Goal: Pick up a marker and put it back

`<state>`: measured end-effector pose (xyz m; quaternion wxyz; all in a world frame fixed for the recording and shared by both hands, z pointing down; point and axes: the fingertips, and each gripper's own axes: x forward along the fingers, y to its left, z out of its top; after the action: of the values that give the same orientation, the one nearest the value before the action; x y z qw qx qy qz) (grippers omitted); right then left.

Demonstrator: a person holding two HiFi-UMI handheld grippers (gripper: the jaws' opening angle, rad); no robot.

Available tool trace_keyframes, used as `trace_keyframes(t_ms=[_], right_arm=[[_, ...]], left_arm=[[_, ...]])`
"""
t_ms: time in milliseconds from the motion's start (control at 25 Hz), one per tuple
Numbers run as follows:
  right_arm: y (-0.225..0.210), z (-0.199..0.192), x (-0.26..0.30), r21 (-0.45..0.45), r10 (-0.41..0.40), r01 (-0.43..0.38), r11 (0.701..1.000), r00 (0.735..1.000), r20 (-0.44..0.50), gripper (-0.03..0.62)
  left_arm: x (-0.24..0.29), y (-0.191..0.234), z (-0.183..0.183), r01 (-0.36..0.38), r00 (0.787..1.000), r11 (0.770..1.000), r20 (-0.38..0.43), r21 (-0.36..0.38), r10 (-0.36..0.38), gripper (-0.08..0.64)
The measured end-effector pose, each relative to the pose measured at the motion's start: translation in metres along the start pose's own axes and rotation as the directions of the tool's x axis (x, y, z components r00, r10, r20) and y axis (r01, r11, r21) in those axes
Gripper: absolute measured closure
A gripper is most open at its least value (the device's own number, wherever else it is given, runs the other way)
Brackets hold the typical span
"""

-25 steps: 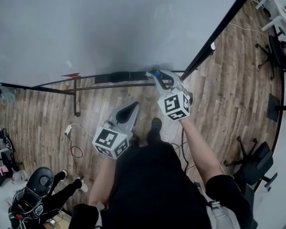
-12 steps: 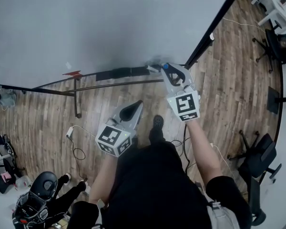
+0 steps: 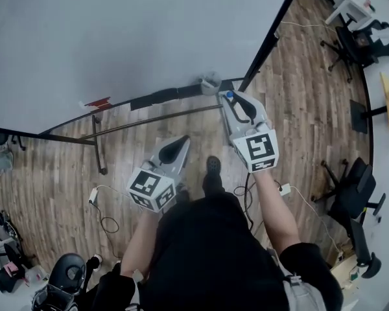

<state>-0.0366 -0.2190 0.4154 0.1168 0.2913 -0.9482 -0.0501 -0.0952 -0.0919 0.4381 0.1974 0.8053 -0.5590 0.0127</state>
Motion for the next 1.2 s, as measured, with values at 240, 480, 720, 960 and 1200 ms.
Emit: trace_keyframes(t_ms=[240, 480, 720, 960, 1200], right_arm=[[0.048, 0.008, -0.046, 0.094, -0.058, 0.058, 0.994, 0.998, -0.003, 0.517], [0.101, 0.007, -0.084, 0.146, -0.093, 0.095, 0.985, 0.995, -0.021, 0.517], [0.145, -0.005, -0.124, 0.184, -0.136, 0.146, 0.972, 0.989, -0.063, 0.517], [0.166, -0.014, -0.155, 0.224, -0.162, 0.174, 0.959, 0.984, -0.070, 0.517], [0.179, -0.014, -0.177, 0.277, -0.136, 0.154, 0.949, 0.987, -0.083, 0.517]], left_arm=[[-0.051, -0.005, -0.012, 0.066, 0.998, 0.998, -0.004, 0.003, -0.066, 0.550], [-0.100, -0.007, -0.024, 0.111, 0.994, 0.994, 0.009, 0.006, -0.111, 0.551], [-0.136, -0.017, -0.040, 0.170, 0.985, 0.985, -0.005, 0.004, -0.170, 0.551], [-0.148, -0.030, -0.050, 0.217, 0.976, 0.976, -0.015, 0.018, -0.217, 0.551], [-0.154, -0.046, -0.041, 0.239, 0.971, 0.970, 0.005, 0.038, -0.239, 0.550]])
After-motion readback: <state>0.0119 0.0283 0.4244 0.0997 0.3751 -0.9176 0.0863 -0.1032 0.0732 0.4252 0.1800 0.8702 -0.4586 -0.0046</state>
